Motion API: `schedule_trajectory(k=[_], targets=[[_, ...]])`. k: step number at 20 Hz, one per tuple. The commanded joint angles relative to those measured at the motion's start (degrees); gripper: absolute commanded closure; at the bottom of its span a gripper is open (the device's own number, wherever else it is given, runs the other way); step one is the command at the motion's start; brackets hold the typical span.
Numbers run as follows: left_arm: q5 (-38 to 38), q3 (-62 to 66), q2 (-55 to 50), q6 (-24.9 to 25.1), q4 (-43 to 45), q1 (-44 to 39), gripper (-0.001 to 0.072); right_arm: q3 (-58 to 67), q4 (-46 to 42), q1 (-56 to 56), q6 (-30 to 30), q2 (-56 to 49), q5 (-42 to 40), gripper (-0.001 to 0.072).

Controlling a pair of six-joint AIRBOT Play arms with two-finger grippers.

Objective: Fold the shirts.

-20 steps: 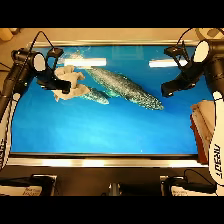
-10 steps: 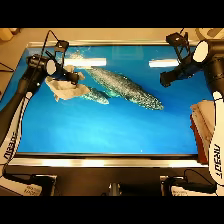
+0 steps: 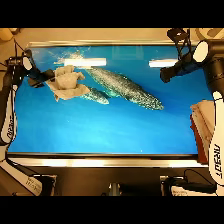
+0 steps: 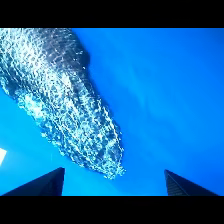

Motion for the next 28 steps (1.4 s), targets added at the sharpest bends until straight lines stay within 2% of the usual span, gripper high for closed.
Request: schedule_trajectory(k=[1,4,5,6,7,8,10,12,13,16,19,20,24,28], targets=[[-0.4,0.7,-3.5,-1.6,-5.6,2.9,0.0022,0.0,0.2,0.0,0.0,0.0,0.2,0.0038],[5.1,0.7,-5.5,-1.2,-9.3,1.9,0.0031,0.1,0.2,0.0,0.0,0.0,0.2,0.0038],[6.0,0.7,-5.7,-1.4,-10.1,1.5,0.0121,0.1,0.2,0.0,0.0,0.0,0.2,0.0038],[6.1,0.7,-5.4,-1.3,-11.3,1.1,0.0464,0.1,0.2,0.0,0.0,0.0,0.3,0.0038],[6.3,0.7,-4.4,-0.6,-13.3,0.8,0.0668,0.1,0.1,0.0,0.0,0.1,1.4,0.0038],[6.9,1.1,-3.0,2.3,-15.6,0.5,0.0675,0.1,-0.1,0.0,-0.6,0.3,2.2,0.0038],[7.9,4.2,1.0,11.8,-20.7,-0.6,0.0676,0.1,-2.1,0.0,-3.8,1.6,2.5,0.0038],[8.2,8.9,7.3,21.3,-25.5,-3.2,0.0676,0.1,-5.0,0.0,-3.9,4.3,1.8,0.0037],[9.8,9.4,12.3,24.1,-28.2,-5.2,0.0676,0.3,-6.7,0.0,-3.9,6.2,1.6,0.0037],[15.9,7.5,26.9,25.7,-29.3,-14.5,0.0676,1.5,-11.8,0.0,-3.8,12.7,0.7,0.0036],[16.9,4.8,37.1,25.4,-26.3,-25.4,0.0677,1.5,-13.6,0.0,-2.3,21.2,0.6,0.0036],[16.9,4.1,39.0,23.8,-23.9,-28.7,0.0677,1.5,-13.6,0.0,-2.4,24.2,0.6,0.0036],[10.9,0.4,38.3,19.3,-12.8,-39.8,0.0677,1.5,-13.5,0.0,-2.4,32.5,1.9,0.0037],[10.7,-12.5,31.2,18.9,-12.1,-44.8,0.0676,1.3,-13.3,0.0,-2.4,33.6,12.7,0.0038]])
